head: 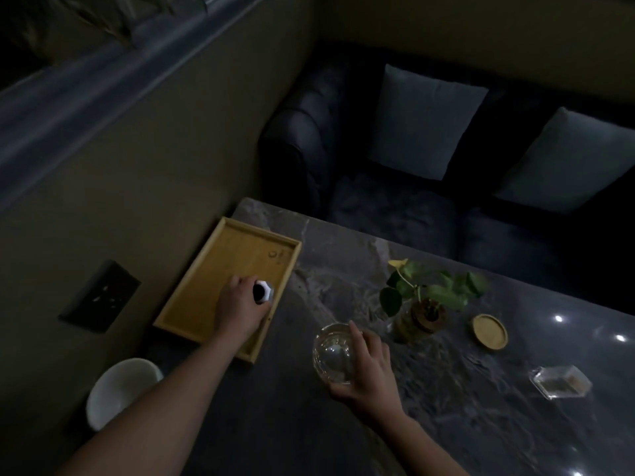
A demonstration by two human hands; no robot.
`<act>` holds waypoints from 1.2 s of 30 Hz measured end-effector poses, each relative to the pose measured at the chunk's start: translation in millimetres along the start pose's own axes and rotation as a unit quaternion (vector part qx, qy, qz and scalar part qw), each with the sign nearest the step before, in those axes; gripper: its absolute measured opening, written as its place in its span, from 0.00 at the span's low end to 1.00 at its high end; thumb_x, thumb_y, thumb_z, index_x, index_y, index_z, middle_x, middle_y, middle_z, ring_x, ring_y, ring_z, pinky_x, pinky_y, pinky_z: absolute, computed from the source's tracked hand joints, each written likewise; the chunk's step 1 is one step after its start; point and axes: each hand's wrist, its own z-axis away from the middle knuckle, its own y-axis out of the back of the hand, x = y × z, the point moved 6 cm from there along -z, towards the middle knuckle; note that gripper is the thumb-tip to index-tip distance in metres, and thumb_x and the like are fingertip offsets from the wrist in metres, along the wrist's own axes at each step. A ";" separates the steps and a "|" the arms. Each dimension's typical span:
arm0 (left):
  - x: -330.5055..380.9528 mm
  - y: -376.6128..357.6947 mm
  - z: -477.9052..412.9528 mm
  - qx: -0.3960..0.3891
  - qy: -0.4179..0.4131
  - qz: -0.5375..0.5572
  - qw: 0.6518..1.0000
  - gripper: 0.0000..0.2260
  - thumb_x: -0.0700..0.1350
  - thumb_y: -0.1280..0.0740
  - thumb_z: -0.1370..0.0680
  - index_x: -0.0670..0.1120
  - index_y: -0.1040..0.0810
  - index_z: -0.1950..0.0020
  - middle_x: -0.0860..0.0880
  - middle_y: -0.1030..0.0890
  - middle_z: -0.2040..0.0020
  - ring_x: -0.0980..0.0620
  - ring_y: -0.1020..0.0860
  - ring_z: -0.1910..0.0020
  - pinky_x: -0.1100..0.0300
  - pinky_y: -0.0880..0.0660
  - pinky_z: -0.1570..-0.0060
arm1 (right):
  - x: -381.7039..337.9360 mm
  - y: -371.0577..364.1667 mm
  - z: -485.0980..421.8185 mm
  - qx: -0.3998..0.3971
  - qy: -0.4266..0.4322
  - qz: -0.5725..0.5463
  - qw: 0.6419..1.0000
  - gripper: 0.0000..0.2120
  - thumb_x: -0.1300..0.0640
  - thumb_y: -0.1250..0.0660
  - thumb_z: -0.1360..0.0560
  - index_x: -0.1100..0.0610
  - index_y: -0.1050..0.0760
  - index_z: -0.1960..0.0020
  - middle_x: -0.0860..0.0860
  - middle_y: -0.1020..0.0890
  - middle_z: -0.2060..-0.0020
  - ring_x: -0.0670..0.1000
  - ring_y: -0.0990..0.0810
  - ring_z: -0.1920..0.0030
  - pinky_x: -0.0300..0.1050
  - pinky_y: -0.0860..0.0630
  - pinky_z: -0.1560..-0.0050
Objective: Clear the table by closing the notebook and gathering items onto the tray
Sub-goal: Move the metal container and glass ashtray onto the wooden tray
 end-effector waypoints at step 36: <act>-77.8 -40.8 149.7 0.074 0.023 -0.107 0.991 0.30 0.57 0.43 0.23 0.42 0.39 0.24 0.34 0.39 0.25 0.35 0.41 0.25 0.38 0.41 0.28 | -89.3 -9.1 -63.2 -0.056 0.173 0.054 0.982 0.52 0.37 0.27 0.37 0.47 0.49 0.21 0.51 0.37 0.29 0.53 0.38 0.32 0.51 0.31 0.35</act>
